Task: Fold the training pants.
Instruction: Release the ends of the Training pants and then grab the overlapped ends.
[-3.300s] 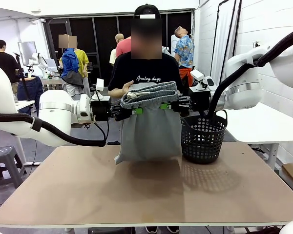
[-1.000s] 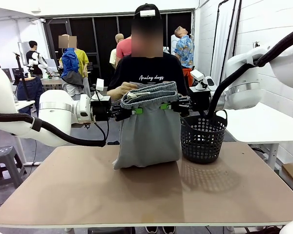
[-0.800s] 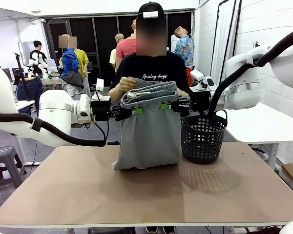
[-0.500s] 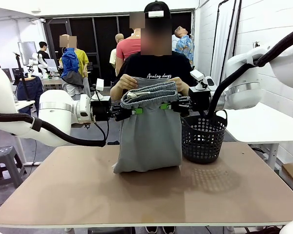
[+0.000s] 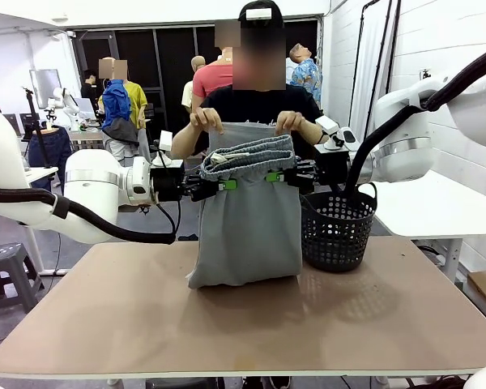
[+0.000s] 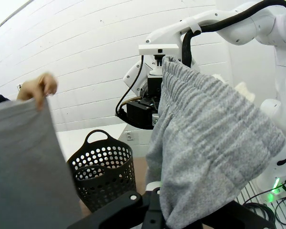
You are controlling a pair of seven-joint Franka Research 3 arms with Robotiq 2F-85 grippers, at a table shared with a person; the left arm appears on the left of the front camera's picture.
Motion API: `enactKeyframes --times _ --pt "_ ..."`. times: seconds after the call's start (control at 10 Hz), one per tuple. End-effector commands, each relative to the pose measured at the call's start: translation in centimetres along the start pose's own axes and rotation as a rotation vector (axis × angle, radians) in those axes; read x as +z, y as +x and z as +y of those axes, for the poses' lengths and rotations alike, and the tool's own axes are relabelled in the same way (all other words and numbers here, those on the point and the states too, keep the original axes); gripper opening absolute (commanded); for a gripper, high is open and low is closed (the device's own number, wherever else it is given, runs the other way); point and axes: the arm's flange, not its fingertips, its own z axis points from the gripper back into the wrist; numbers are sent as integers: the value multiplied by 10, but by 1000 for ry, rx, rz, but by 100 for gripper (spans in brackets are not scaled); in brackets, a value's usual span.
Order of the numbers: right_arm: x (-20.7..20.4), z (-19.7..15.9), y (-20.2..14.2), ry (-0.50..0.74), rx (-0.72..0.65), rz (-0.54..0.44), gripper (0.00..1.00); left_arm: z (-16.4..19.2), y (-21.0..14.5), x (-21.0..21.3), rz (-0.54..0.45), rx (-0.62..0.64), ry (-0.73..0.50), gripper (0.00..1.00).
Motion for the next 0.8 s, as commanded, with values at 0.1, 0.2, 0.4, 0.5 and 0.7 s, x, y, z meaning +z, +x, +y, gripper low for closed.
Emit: enactKeyframes --times 0.1,0.2,0.4,0.5,0.7 --pt "-1 2 0 3 6 -4 0 -1 2 0 -3 -3 -1 0" --pt "-1 2 0 3 6 -4 0 -1 2 0 -3 -3 -1 0" --pt "-1 2 0 3 6 -4 0 -1 2 0 -3 -3 -1 0" --pt "-1 2 0 3 6 -4 0 -1 2 0 -3 -3 -1 0" --pt "-1 2 0 3 6 -4 0 -1 2 0 -3 -3 -1 0"
